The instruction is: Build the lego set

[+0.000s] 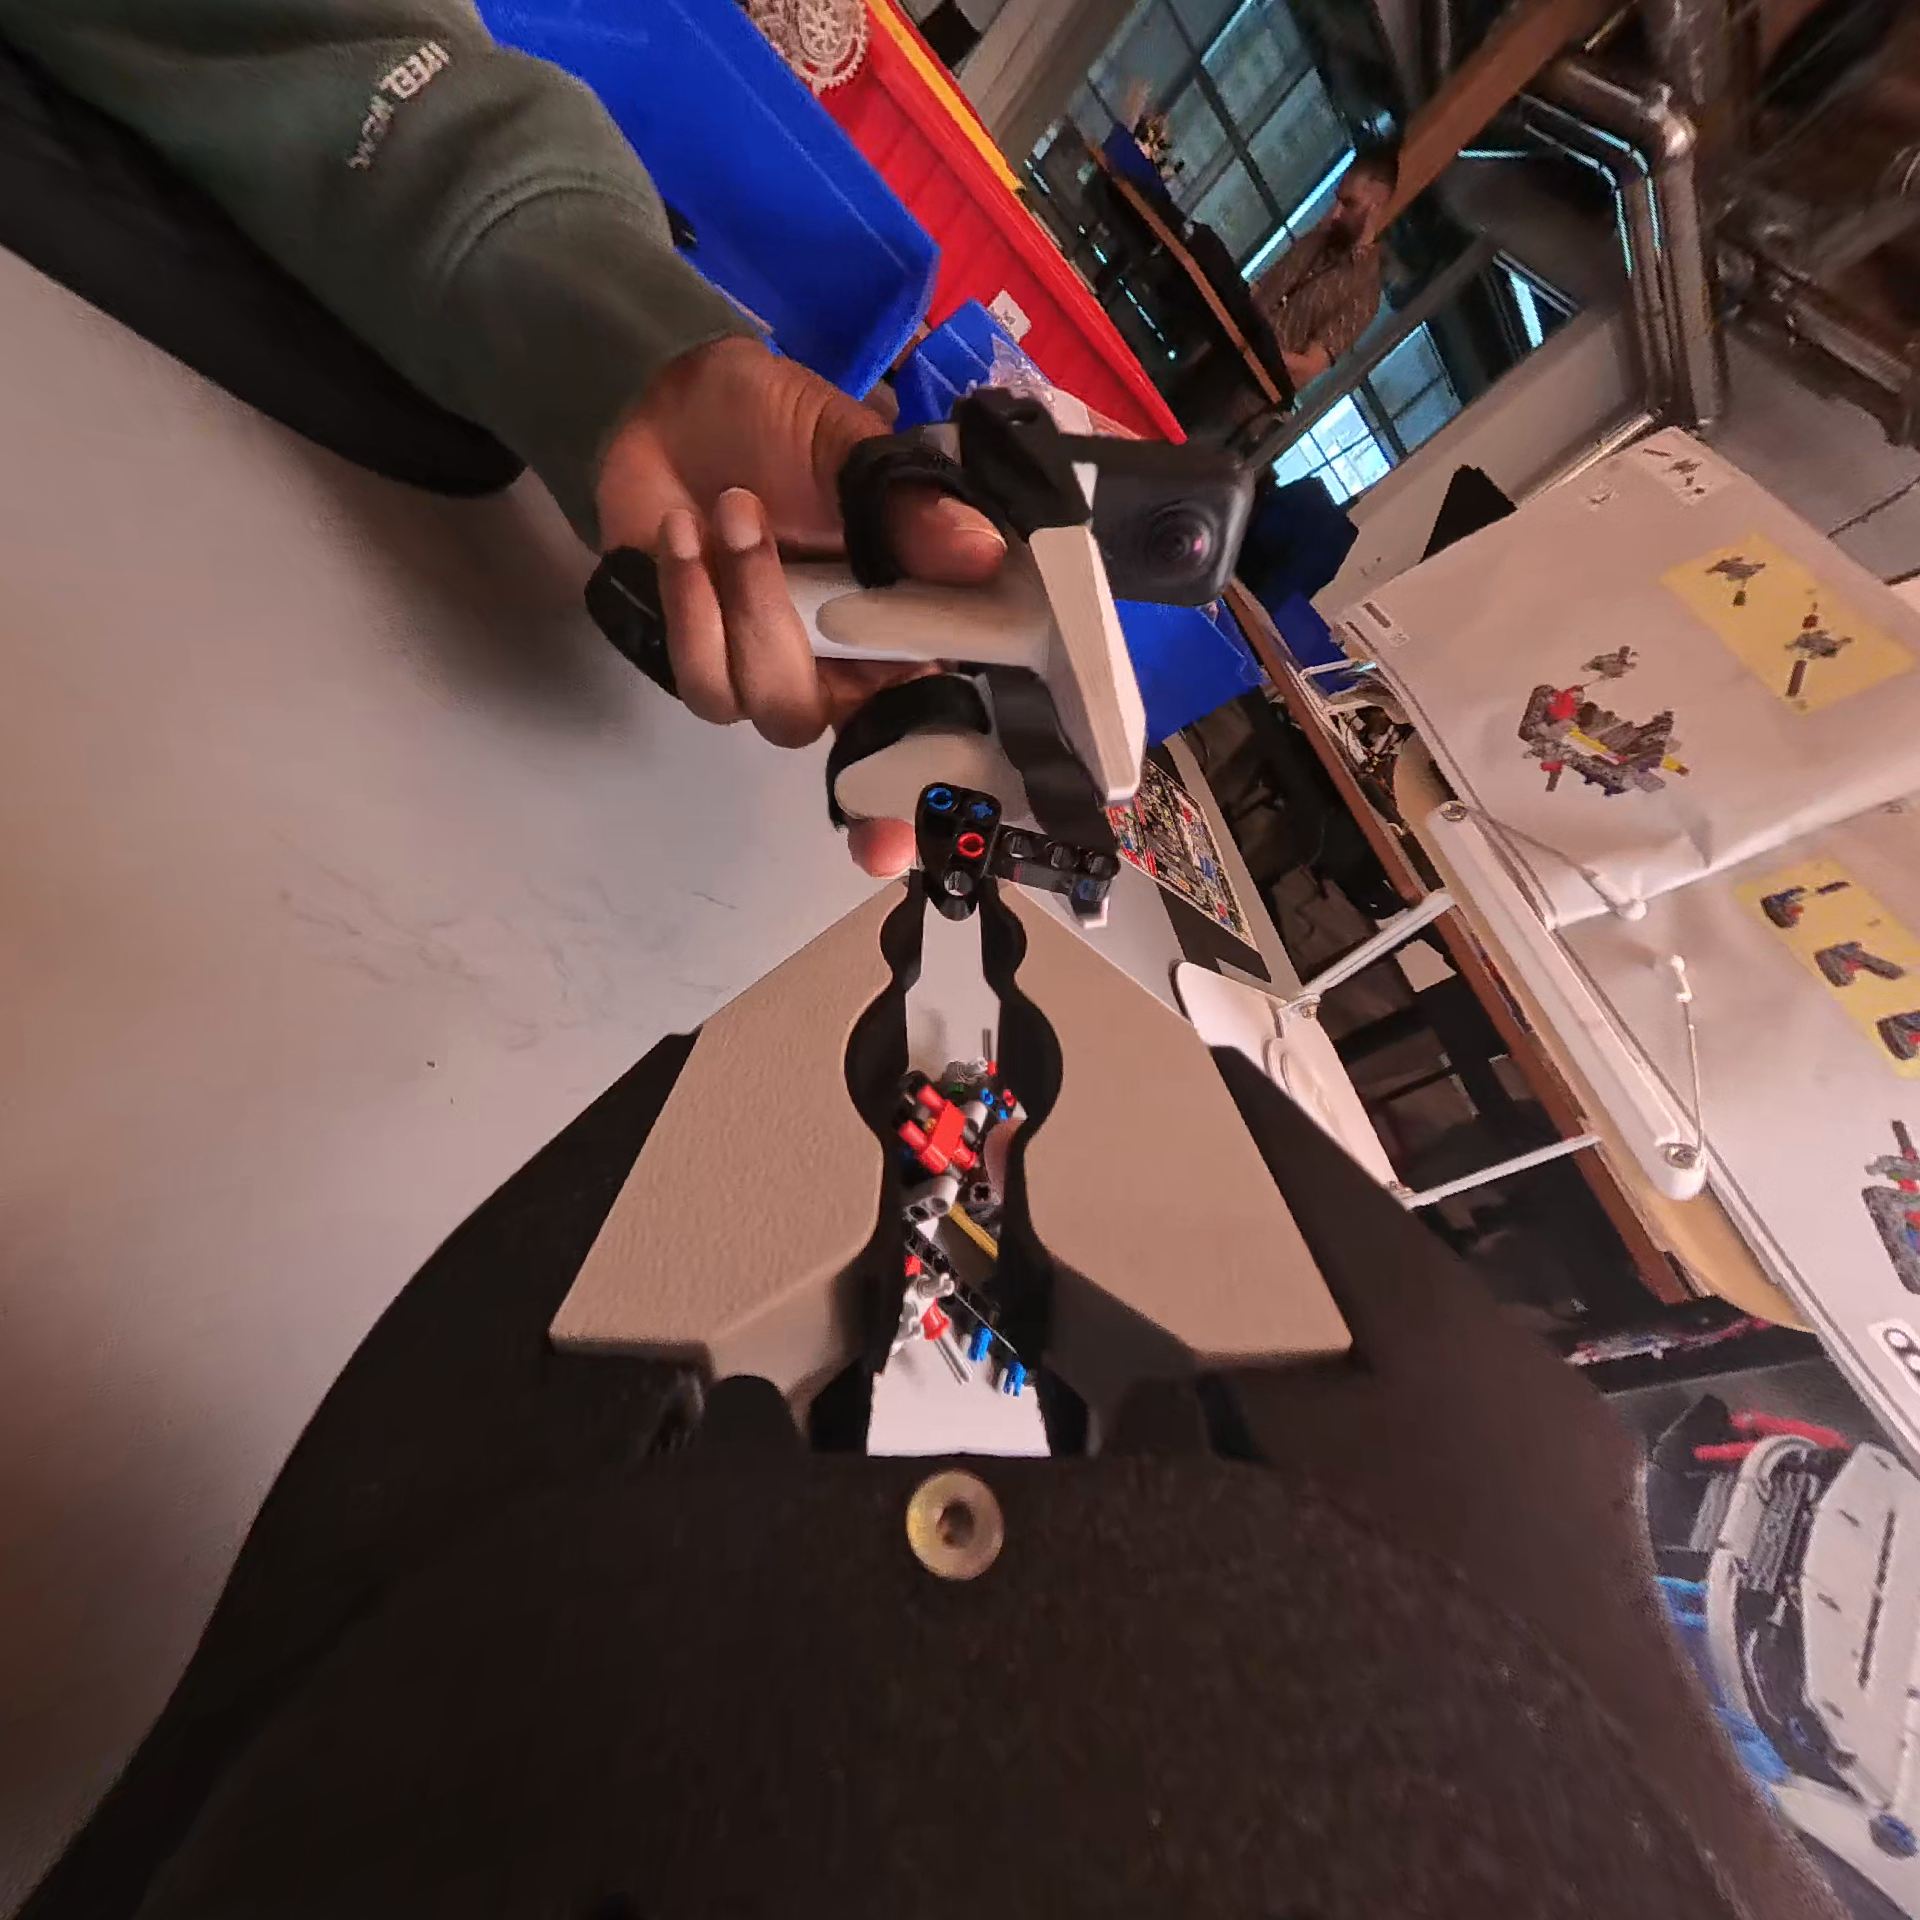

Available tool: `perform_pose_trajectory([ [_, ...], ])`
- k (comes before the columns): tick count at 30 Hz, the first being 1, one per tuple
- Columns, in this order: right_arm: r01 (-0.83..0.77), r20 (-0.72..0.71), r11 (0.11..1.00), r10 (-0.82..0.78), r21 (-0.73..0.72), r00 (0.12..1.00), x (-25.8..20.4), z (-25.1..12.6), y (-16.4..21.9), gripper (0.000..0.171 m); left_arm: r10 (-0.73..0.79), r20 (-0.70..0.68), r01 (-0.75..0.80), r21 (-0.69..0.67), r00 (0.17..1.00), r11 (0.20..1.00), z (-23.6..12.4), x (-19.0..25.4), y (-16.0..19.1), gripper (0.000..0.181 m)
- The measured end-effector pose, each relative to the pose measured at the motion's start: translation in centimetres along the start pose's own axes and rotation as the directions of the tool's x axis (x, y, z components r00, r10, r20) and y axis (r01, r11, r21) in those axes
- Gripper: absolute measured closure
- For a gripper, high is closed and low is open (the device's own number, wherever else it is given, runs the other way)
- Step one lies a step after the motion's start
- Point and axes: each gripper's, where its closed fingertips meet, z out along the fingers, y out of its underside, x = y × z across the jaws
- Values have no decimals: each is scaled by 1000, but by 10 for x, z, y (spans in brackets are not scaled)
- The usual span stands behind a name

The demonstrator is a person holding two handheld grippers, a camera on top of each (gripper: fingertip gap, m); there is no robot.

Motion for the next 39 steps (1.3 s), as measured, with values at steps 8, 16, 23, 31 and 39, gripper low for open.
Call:
perform_pose_trajectory([
  [8, 23, -4, 1000, -23, -14, 1000, -2, 3, 3, 164, 117, 110, -109, -75, 987, 991, 3, -5, 9, 176],
  [16, 1, -4, 1000, -2, -22, 1000, -2, 3, 4, 164, 89, 122, -83, -53, 989, 995, 1, -8, 7, 176],
  [23, -89, 18, 990, 92, -112, 996, -3, 6, 19, 153, -35, 158, 37, -14, 987, 999, 1, -33, 5, 176],
  [31, -171, -21, 969, 170, -178, 985, 8, 4, 33, 161, 2, 218, -7, 24, 976, 1000, -2, -43, -8, 159],
  [39, -519, -32, 796, 537, -311, 843, 17, -15, 90, 160, 522, 377, -380, -389, 765, 839, -57, -107, -20, 139],
])
